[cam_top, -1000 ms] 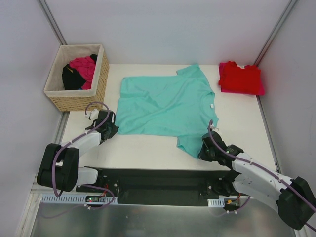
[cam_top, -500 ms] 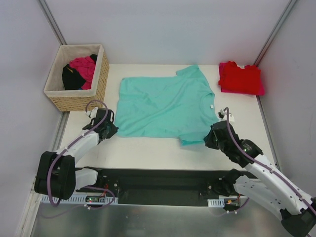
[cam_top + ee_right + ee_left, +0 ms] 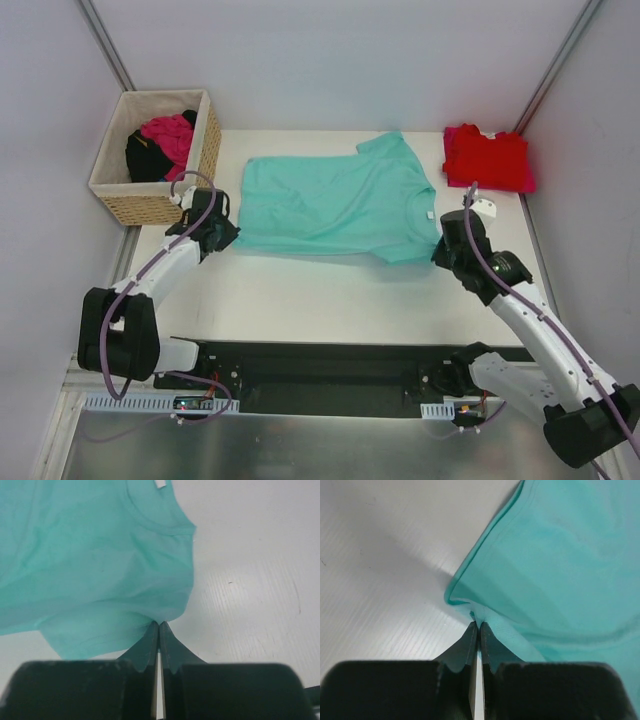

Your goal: Fold and stack the t-shirts

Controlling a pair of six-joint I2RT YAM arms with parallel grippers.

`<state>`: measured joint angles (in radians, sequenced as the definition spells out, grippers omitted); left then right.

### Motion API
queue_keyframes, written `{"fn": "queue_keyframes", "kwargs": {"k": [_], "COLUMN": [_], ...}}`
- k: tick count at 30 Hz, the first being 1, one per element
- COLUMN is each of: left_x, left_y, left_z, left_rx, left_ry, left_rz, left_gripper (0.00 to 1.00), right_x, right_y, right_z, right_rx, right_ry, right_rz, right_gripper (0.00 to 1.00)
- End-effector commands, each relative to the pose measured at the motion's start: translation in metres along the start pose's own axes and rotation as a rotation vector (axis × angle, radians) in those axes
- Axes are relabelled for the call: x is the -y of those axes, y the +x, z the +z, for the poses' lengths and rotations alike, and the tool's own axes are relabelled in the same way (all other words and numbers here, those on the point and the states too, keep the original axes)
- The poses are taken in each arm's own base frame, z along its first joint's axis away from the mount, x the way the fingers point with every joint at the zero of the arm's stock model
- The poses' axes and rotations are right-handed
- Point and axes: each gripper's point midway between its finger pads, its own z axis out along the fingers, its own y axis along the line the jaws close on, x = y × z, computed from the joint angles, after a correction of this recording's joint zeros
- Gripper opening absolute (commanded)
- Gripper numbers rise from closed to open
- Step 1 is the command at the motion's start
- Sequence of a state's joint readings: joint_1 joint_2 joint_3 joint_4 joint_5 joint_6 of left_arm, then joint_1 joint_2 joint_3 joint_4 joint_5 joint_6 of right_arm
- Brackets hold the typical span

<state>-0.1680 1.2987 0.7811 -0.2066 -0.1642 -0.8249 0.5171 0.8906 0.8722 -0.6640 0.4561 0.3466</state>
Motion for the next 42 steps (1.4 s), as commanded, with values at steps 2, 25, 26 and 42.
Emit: {"fn": "queue_keyframes", "kwargs": {"k": [2,25,26,42], "left_x": [0.007,0.044,0.045,0.044], "left_y": [-0.016,-0.041,-0.042,-0.039], "left_z": [0.006,0.019,0.019,0.032], "left_rx": [0.009,0.004,0.004,-0.015], "left_ry": [-0.023,0.017,0.020,-0.010], "left_rz": [0.002,0.003,0.004,0.007], "left_gripper": [0.00,0.00,0.00,0.00], "right_x": [0.004,-0.037,-0.037,-0.044], "right_y": [-0.038,-0.081,-0.081,-0.101], "right_z": [0.016,0.079,0.081,0.116], "right_rx": [0.033,-0.041,-0.046,-0.072], "right_ry": [0.034,0.001,0.005,0.026], "right_rz": [0.061,0.126,0.125,0.144], "right_gripper": [0.01,0.01,0.01,0.01]}}
